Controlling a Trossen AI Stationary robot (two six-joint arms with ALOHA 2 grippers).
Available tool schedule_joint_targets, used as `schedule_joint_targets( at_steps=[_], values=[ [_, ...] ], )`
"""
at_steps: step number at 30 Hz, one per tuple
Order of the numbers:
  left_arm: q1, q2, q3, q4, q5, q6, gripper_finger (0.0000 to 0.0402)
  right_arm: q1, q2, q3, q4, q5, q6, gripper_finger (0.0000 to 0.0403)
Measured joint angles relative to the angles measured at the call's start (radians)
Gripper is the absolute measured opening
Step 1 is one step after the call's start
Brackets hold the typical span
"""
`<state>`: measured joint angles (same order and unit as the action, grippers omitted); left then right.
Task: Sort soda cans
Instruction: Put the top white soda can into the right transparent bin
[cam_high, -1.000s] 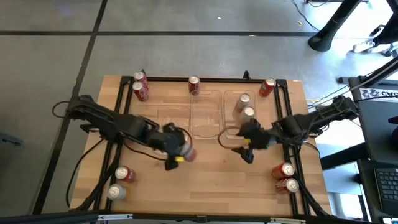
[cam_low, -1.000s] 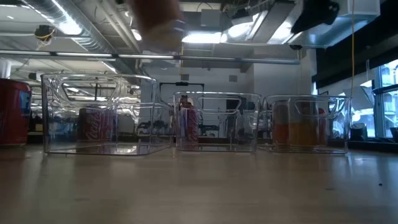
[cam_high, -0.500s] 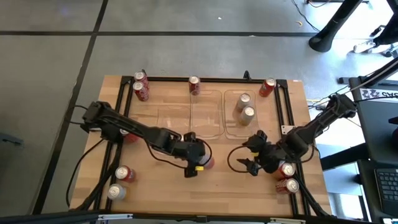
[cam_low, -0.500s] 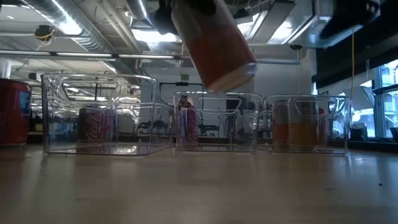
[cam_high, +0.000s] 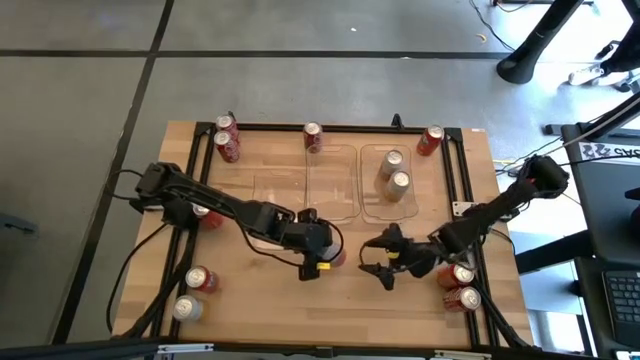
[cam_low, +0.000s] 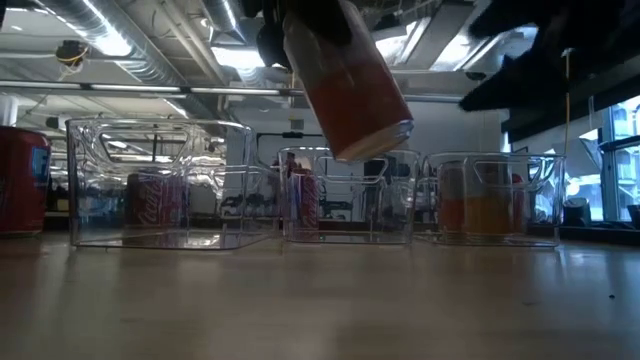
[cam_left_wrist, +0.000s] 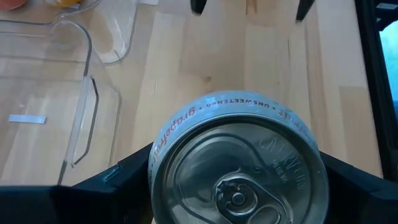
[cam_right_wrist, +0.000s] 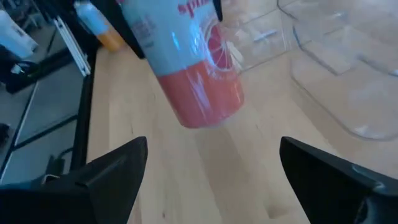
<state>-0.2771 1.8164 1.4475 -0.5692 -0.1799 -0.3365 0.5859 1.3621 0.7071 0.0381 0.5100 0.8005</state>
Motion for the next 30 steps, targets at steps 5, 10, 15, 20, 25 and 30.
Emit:
schedule_joint_targets(
  at_steps=[5,10,15,20,25,30],
  values=[
    [-0.001,0.022,0.0,0.006,0.001,0.007,0.0292,-0.043,0.097,0.0,0.04,-0.051,-0.019,0.036],
    [-0.001,0.025,0.0,-0.014,0.002,0.008,0.0292,-0.05,0.162,-0.001,0.174,-0.054,-0.128,0.0294],
    [0.0,0.039,0.0,-0.024,0.002,0.013,0.0292,-0.05,0.182,0.0,0.208,0.01,-0.203,0.0162],
    [0.001,0.095,-0.001,-0.014,0.006,0.031,0.0292,-0.05,0.242,0.0,0.277,0.03,-0.245,0.0025],
    [0.002,0.113,-0.002,-0.008,0.006,0.026,0.0292,-0.05,0.324,0.0,0.348,0.03,-0.255,0.0025],
    [0.005,0.114,-0.002,0.012,0.006,0.03,0.0292,-0.05,0.4,0.001,0.43,0.031,-0.259,0.0015]
  ],
)
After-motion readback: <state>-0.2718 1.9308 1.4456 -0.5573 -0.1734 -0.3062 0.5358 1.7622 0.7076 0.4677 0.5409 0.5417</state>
